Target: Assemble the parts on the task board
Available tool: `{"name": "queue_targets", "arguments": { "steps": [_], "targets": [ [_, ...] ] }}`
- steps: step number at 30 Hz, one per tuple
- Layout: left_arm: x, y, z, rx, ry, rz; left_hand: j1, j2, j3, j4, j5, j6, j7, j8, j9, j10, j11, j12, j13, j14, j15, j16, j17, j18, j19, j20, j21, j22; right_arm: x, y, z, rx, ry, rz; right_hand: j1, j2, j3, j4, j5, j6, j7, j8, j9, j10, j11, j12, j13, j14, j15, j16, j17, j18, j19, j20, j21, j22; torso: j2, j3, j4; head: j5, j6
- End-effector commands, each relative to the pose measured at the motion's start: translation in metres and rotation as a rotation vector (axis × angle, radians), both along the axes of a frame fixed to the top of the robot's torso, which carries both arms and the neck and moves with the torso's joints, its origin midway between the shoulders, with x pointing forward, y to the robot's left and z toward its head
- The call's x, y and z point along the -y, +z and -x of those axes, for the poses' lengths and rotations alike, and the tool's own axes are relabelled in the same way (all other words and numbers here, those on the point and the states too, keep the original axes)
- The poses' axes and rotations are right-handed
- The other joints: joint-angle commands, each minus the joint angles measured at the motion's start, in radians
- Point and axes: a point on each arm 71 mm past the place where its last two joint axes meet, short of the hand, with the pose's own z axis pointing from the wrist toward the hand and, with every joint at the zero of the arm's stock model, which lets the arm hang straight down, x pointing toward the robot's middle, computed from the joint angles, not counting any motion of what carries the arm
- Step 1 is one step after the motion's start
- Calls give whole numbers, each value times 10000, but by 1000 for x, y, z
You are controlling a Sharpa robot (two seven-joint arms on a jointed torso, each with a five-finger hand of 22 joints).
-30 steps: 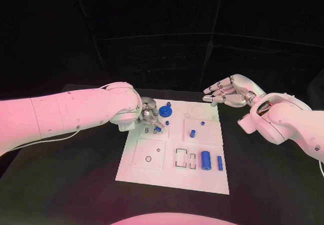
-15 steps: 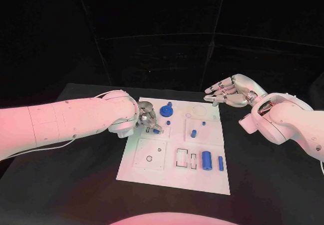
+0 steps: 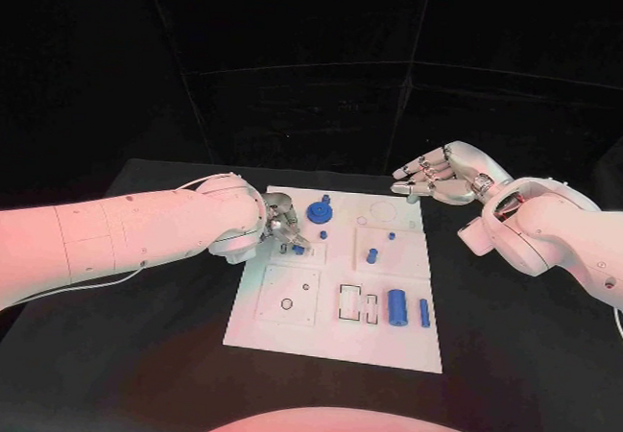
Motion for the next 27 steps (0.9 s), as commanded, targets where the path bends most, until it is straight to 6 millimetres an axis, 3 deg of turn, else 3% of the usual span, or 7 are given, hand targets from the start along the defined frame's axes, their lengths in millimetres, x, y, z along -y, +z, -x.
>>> {"name": "queue_targets", "arguments": {
  "steps": [1,27],
  "targets": [
    [-1,2,-1,231,58,-81,-17,114,1435,-1352,13,3,-69,59,13,125,-38,61,10,1036,-52,32,2634,-207,108,-5,55,10,-1,2,0,59,15,-46,77,57,-19,-43,70,-64,29,-30,-5,-75,-2,-57,-16,-25,62,-50,-9,34,-11,91,-40,-9,3,0,7,-7,-9],
    [-2,-4,0,-299,-169,-424,-125,60,1538,-1356,9,30,-79,87,44,161,-43,76,24,1036,-53,32,2634,-217,128,-7,86,60,-1,1,-1,-2,6,-11,66,69,-27,-36,74,-69,32,-29,-4,-83,3,-56,-23,-36,67,-58,-11,32,-14,94,-55,-17,3,6,-3,-9,-74]
  ]
}}
